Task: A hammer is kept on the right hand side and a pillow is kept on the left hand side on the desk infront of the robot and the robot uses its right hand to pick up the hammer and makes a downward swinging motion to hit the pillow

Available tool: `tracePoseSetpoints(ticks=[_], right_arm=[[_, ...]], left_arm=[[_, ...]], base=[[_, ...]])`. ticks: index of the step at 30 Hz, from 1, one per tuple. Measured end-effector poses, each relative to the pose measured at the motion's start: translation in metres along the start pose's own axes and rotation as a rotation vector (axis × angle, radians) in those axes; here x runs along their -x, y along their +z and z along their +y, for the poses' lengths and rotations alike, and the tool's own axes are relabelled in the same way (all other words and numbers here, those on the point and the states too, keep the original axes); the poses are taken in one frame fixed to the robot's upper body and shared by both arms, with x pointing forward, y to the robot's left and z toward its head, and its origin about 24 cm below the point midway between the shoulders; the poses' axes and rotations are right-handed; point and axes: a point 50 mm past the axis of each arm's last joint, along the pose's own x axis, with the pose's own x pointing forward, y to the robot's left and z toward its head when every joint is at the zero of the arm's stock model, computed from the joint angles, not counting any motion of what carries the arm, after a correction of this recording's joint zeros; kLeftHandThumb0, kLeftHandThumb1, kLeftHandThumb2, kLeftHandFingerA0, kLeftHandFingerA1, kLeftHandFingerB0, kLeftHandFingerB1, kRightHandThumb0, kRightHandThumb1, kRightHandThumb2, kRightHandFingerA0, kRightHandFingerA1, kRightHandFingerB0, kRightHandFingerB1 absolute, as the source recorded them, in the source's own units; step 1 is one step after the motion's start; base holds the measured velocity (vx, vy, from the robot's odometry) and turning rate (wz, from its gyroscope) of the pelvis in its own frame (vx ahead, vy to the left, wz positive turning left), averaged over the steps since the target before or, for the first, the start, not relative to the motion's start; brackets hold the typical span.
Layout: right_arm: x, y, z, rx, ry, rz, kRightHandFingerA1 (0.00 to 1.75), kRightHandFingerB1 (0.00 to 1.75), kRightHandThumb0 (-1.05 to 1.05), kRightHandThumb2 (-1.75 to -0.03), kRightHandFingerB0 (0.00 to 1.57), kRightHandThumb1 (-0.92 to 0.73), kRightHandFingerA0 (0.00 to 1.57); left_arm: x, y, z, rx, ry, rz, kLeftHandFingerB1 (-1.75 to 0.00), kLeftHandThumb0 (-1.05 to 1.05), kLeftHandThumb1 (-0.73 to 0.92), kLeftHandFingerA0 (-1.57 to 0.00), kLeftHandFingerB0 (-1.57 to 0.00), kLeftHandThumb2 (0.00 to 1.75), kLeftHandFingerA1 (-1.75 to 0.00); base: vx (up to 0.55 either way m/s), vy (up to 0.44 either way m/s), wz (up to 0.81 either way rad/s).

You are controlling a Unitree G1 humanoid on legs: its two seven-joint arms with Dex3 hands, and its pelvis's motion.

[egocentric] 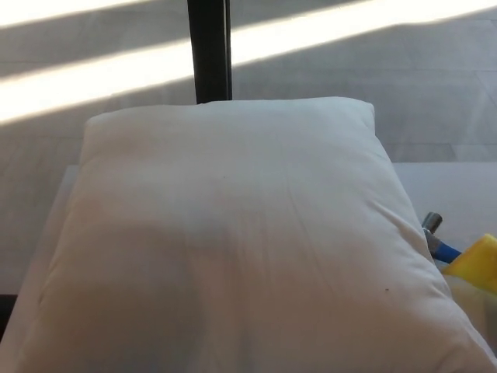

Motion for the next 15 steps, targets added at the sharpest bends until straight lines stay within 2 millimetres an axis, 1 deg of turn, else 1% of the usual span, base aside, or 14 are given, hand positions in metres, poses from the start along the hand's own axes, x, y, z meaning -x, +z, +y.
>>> tracePoseSetpoints(ticks=[1,2,4,5,6,7,8,10,11,13,14,15], right_arm=[[-0.001,0.0,-0.003,-0.035,-0.008,0.009,1.75,1.62,-0.13,-1.05,0.74,-0.6,0.88],[-0.001,0.0,-0.005,-0.061,-0.015,0.017,1.44,1.28,-0.22,-1.12,0.98,-0.58,1.19],[-0.002,-0.001,-0.01,-0.114,-0.029,0.033,1.44,1.28,-0.22,-1.12,0.98,-0.58,1.19],[-0.003,-0.001,-0.012,-0.142,-0.035,0.041,1.75,1.62,-0.14,-1.1,0.73,-0.56,0.93],[-0.003,-0.001,-0.014,-0.164,-0.041,0.047,1.75,1.67,-0.13,-1.14,0.72,-0.52,0.94],[-0.003,-0.001,-0.016,-0.194,-0.05,0.055,1.75,1.69,-0.13,-1.11,0.69,-0.53,0.92],[-0.004,-0.001,-0.017,-0.207,-0.053,0.058,1.46,1.31,-0.27,-1.21,0.99,-0.46,1.22],[-0.004,-0.001,-0.022,-0.267,-0.069,0.069,1.46,1.31,-0.25,-1.22,0.98,-0.48,1.22],[-0.005,0.0,-0.025,-0.304,-0.078,0.076,1.75,1.59,-0.17,-1.27,0.76,-0.47,0.94],[-0.005,0.0,-0.028,-0.356,-0.088,0.085,1.75,1.58,-0.17,-1.29,0.79,-0.46,0.95],[-0.005,0.0,-0.028,-0.363,-0.089,0.087,1.46,1.32,-0.22,-1.18,1.03,-0.48,1.25],[-0.005,0.001,-0.032,-0.412,-0.101,0.094,1.47,1.31,-0.25,-1.17,1.01,-0.52,1.25]], left_arm=[[0.0,0.0,0.0,0.0,0.001,0.001,-0.45,-0.56,0.69,-0.73,-0.55,0.6,-0.49],[0.0,-0.001,0.0,-0.001,0.001,0.001,-0.45,-0.55,0.69,-0.72,-0.55,0.6,-0.5],[0.0,-0.001,0.001,-0.002,0.002,0.003,-0.45,-0.55,0.69,-0.72,-0.55,0.6,-0.5],[0.0,-0.001,0.001,-0.002,0.003,0.003,-0.58,-0.56,0.55,-0.63,-0.49,0.89,-0.63],[0.001,-0.001,0.001,-0.002,0.003,0.004,-0.46,-0.54,0.7,-0.69,-0.54,0.61,-0.51],[0.001,-0.001,0.001,-0.002,0.003,0.004,-0.45,-0.54,0.7,-0.71,-0.54,0.61,-0.5],[0.001,-0.001,0.001,-0.002,0.003,0.004,-0.46,-0.53,0.69,-0.7,-0.54,0.61,-0.51],[0.001,-0.002,0.002,-0.002,0.003,0.004,-0.45,-0.54,0.7,-0.7,-0.54,0.61,-0.5],[0.001,-0.002,0.002,-0.002,0.003,0.005,-0.46,-0.55,0.69,-0.71,-0.56,0.61,-0.51],[0.001,-0.002,0.002,-0.002,0.004,0.005,-0.45,-0.55,0.69,-0.7,-0.56,0.61,-0.5],[0.001,-0.002,0.002,-0.002,0.004,0.005,-0.46,-0.54,0.69,-0.71,-0.55,0.61,-0.5],[0.001,-0.002,0.002,-0.002,0.004,0.005,-0.46,-0.53,0.69,-0.71,-0.54,0.6,-0.51]], base=[[0.0,0.0,0.0],[0.0,0.0,0.0],[0.0,0.0,0.0],[0.0,0.0,0.0],[0.0,0.0,0.0],[0.0,0.0,0.0],[0.0,0.0,0.0],[0.0,0.0,0.0],[0.0,0.0,0.0],[0.0,0.0,0.0],[0.0,0.0,0.0],[0.0,0.0,0.0]])
